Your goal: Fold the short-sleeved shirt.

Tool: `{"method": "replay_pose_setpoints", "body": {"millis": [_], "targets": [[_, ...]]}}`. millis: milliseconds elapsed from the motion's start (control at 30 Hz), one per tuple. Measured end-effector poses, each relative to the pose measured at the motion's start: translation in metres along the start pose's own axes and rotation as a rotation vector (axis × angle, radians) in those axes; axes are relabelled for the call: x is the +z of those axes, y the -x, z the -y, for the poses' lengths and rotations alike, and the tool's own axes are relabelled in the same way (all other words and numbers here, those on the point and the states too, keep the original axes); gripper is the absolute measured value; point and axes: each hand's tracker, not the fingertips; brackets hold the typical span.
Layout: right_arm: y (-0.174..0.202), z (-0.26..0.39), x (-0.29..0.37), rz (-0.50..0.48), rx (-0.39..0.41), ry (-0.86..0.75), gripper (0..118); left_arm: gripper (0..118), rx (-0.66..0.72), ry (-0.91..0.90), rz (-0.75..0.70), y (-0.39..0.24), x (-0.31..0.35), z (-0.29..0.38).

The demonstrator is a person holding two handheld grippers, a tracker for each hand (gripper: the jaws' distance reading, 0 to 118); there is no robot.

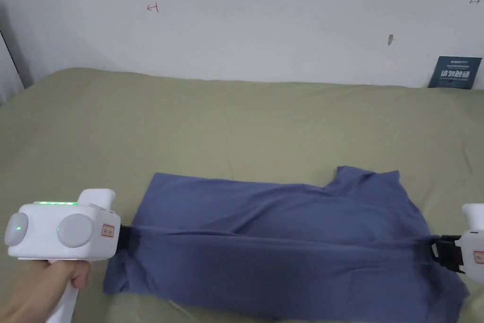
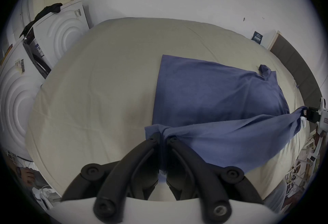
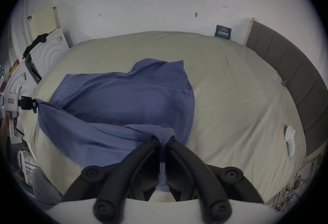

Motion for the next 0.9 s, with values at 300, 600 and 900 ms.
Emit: {"method": "replay_pose_setpoints", "body": {"millis": [300,600,900], "targets": [[-0.008,0.021,-0.045,0.030,-0.100,0.045,105,118,0.109,-0.026,-0.048,0.006,-0.038,-0.004],[0.004,0.086,0.025,0.020,-0.151,-0.052,67,69,0.074,-0.082,-0.073,0.020,0.025,0.073],[-0.007,0.105,0.024,-0.015,-0.172,-0.001,2,42,-0.029,-0.150,-0.136,0.018,0.024,0.076]]}}
